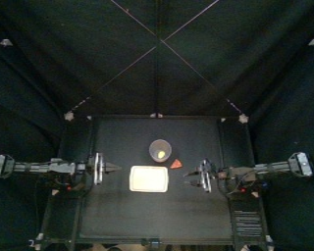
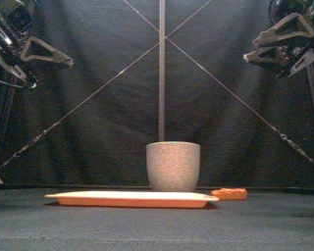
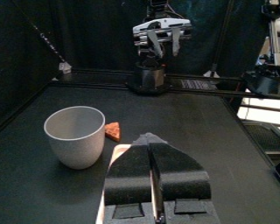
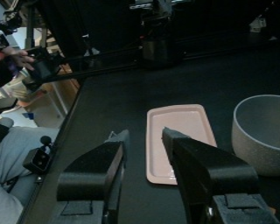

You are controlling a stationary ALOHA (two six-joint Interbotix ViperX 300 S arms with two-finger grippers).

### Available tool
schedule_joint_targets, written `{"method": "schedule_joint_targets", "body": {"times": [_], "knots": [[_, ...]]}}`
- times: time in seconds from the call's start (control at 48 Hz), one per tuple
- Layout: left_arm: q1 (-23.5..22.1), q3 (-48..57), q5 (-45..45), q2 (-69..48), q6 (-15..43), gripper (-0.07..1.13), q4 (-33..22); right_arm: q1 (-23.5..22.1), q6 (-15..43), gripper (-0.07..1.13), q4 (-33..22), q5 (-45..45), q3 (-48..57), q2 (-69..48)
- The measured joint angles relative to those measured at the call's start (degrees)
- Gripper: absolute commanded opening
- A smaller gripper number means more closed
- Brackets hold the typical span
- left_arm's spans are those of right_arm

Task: Pick the chip then place it in the grey bowl
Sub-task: Drop chip in the grey bowl and return to neutral

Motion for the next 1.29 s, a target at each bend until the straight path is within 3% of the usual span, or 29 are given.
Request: {"method": "schedule_joint_targets", "body": {"times": [1.021, 1.292], "knots": [[-0.18, 0.44, 0.09, 0.0, 0.0, 0.07, 0.0, -0.62, 0.0, 0.76, 0.0, 0.18, 1.14, -0.18], [-0.18, 0.53, 0.09, 0.0, 0.0, 0.07, 0.0, -0.62, 0.0, 0.76, 2.29, 0.18, 1.14, -0.35]]}}
